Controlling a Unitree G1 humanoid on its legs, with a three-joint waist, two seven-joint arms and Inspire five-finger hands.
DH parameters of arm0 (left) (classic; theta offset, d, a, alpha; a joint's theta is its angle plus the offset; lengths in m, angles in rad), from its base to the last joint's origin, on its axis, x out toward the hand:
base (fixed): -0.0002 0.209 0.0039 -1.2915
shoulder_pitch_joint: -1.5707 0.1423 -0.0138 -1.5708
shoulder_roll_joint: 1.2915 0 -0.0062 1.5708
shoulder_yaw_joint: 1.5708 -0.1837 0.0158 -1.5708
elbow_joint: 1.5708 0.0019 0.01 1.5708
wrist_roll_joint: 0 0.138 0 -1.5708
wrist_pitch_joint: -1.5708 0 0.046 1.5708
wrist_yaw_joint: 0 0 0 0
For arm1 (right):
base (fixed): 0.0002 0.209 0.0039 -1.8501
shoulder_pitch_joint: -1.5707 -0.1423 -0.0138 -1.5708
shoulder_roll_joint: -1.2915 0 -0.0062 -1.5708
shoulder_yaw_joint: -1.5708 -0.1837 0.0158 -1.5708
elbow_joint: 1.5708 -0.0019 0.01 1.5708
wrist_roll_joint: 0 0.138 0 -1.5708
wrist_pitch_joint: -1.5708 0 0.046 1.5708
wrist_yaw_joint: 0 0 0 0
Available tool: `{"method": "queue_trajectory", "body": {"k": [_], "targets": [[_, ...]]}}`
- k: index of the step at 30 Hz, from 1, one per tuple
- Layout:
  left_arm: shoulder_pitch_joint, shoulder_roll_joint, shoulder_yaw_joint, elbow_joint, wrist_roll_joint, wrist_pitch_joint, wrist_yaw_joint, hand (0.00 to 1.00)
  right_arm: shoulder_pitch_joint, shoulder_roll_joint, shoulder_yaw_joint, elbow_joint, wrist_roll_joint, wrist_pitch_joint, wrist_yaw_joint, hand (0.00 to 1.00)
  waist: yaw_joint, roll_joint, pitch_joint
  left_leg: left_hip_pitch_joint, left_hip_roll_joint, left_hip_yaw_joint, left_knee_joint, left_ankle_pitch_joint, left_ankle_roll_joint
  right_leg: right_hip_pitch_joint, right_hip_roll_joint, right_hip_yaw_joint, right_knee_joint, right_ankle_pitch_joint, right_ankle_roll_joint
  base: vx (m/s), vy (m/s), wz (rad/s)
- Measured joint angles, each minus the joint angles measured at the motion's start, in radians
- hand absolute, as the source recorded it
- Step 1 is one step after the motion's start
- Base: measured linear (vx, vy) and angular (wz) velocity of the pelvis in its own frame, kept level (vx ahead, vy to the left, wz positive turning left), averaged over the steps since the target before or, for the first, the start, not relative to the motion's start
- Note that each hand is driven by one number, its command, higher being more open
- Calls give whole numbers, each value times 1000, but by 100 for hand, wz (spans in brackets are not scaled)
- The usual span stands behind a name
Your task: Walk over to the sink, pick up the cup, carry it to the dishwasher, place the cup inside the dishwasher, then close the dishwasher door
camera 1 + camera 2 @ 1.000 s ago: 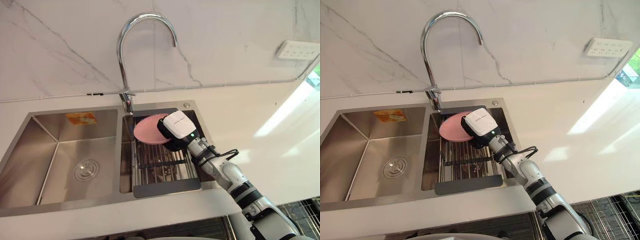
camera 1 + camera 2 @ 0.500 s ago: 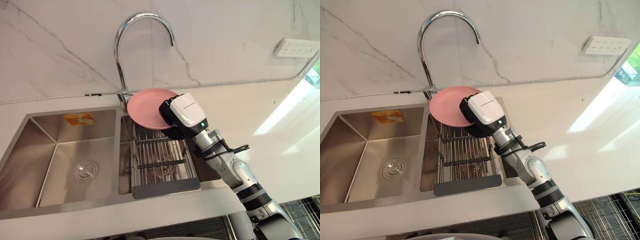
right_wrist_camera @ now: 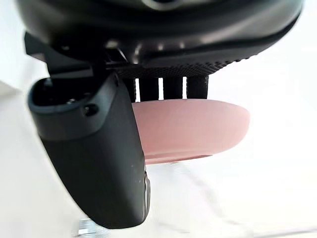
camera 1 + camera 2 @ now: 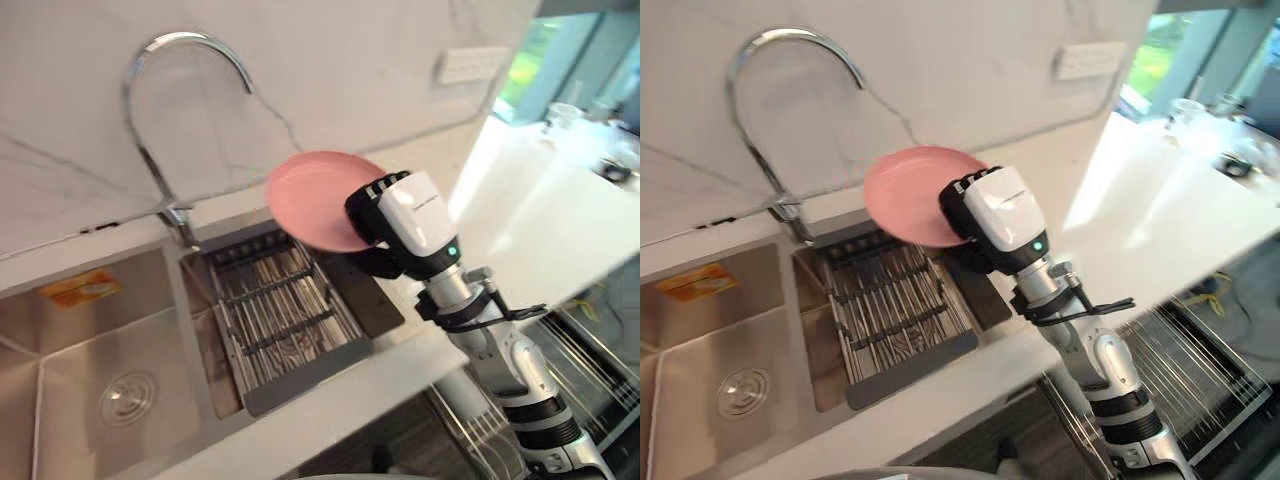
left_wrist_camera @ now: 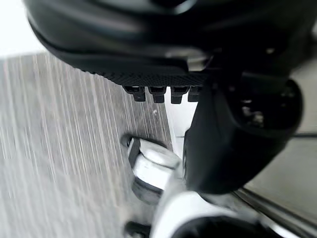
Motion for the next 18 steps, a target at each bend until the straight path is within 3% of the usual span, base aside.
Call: {"method": "queue_trajectory", "body": {"k": [1, 2, 3, 4, 6, 7, 8, 9, 10, 11, 12, 13, 14, 15, 16, 18], "targets": [[4, 17, -3, 0, -1, 0, 0, 100, 8, 8, -11, -5, 0, -2, 0, 0, -2, -19, 5, 2, -4, 38, 3, -11, 6, -25, 0, 26, 5, 13, -6, -271, 86, -103], [7, 20, -3, 1, -1, 0, 0, 100, 17, 7, -21, -20, 0, -6, 0, 0, -1, -21, 14, 12, -5, 69, -12, -2, 18, -30, -9, 6, -10, -9, -46, -313, 68, -131], [6, 4, -2, 3, 0, 1, 3, 100, 28, 5, -33, -37, 0, -14, 0, 0, 0, -4, 28, 44, 16, 123, -61, 31, 29, -32, -38, -129, 10, -63, -124, -243, 12, -114], [11, -6, -1, 1, -1, 1, 4, 100, 27, 2, -34, -49, 1, -18, 0, 0, 0, 7, 34, 61, 24, 159, -89, 55, 16, -58, -68, -212, 64, -96, -136, -208, -23, -124], [28, -8, 1, 6, -2, 6, 6, 100, 28, -15, -41, -75, 1, -37, -3, 0, -5, 4, 33, 72, 31, 223, -82, 57, 11, -119, -186, -392, 385, -147, -175, -136, -53, -94], [27, 7, 3, 5, -2, 7, 6, 100, 27, -25, -49, -80, 1, -48, -7, 0, -9, -23, 32, 64, 22, 240, -30, 22, -9, -103, -223, -456, 444, -197, -169, -94, -71, -62], [22, 8, 10, 5, -3, 7, 5, 100, 24, -29, -56, -82, 0, -53, -7, 0, -8, -29, 34, 43, 19, 233, 2, 2, -14, -91, -215, -479, 408, -217, -149, -141, -37, -93], [-5, -11, 33, 37, -4, 19, 11, 100, 22, -33, -58, -69, -1, -56, -4, 0, 13, -7, 23, 19, -11, 135, -6, 1, 2, -54, -134, -449, 201, -133, -27, -148, 57, -160], [-9, -14, 56, 67, -3, 16, 9, 100, 4, -30, -69, -70, -1, -50, 5, 0, 46, 22, 19, 22, 2, 148, -91, 50, 55, -35, -88, -486, 190, -130, -134, -168, 78, -186], [-13, -7, 64, 74, -4, 13, 15, 100, 6, -31, -80, -71, 0, -47, 5, 0, 47, 9, 26, 33, 21, 185, -108, 65, 51, -54, -137, -512, 419, -214, -219, -108, 16, -152], [-8, 9, 64, 81, -8, 20, 23, 100, 10, -37, -95, -59, 1, -50, 5, 0, 24, 1, 19, 28, 36, 195, -108, 69, 42, -11, -189, -525, 523, -262, -177, -75, -92, -66], [-7, 20, 64, 83, -13, 24, 25, 100, 10, -36, -104, -56, 1, -49, 5, 0, 24, -9, 11, 18, 39, 202, -107, 70, 38, 21, -211, -524, 511, -265, -163, -39, -191, -51], [-5, 46, 64, 84, -21, 28, 25, 100, 9, -36, -117, -55, 2, -48, 5, 0, 27, -35, -5, -4, 44, 222, -106, 77, 25, 83, -243, -525, 422, -249, -136, -26, -154, -43], [-5, 58, 64, 84, -21, 29, 24, 100, 9, -36, -122, -52, 2, -48, 5, 0, 29, -53, -16, -17, 49, 230, -102, 82, 16, 110, -242, -524, 347, -242, -100, -20, -251, -55], [-15, 71, 71, 90, -21, 31, 24, 100, 9, -38, -136, -36, 5, -48, 12, 0, 35, -60, -22, -37, 68, 244, -102, 108, -17, 153, -191, -546, 192, -221, -49, -18, -232, -43], [-18, 68, 69, 94, -20, 31, 17, 100, 23, -37, -155, -22, 23, -31, 33, 0, 38, -60, -22, -37, 79, 251, -111, 123, -27, 196, -159, -541, 89, -203, -20, -24, -235, -23]]}}
